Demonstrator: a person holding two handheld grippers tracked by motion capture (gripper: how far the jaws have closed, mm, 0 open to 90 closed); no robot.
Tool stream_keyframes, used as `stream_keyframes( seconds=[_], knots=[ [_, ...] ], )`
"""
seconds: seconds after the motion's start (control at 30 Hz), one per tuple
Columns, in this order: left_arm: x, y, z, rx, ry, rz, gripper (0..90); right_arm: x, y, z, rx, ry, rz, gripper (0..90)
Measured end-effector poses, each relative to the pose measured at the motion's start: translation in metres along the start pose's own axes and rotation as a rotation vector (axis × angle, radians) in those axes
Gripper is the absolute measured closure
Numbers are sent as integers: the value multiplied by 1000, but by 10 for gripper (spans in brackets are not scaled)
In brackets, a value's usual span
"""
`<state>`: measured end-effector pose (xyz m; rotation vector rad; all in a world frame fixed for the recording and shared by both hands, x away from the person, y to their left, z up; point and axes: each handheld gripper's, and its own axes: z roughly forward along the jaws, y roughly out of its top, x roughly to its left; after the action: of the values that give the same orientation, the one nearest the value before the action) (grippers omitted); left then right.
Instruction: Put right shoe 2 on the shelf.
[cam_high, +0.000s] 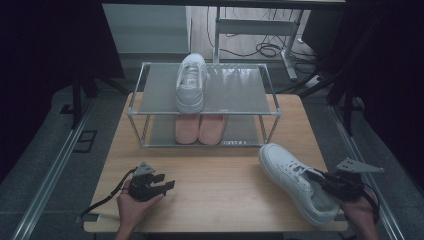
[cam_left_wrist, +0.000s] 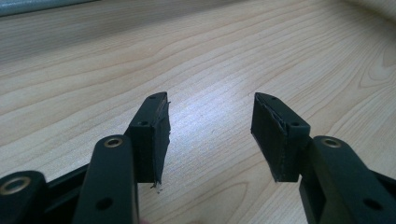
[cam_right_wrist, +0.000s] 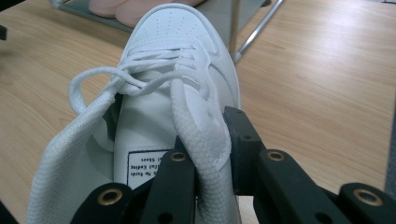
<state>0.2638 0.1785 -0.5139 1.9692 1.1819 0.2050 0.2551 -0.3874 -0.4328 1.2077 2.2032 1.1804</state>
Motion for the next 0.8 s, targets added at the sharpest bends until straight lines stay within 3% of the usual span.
stream_keyframes(
  seconds=[0.2, 0.8],
  knots=[
    [0, -1, 1, 3, -3, 0, 473, 14, 10, 5, -1, 23, -39, 818],
    [0, 0, 0, 2, -4, 3, 473, 47, 42, 24, -75, 125, -71, 818]
  ],
)
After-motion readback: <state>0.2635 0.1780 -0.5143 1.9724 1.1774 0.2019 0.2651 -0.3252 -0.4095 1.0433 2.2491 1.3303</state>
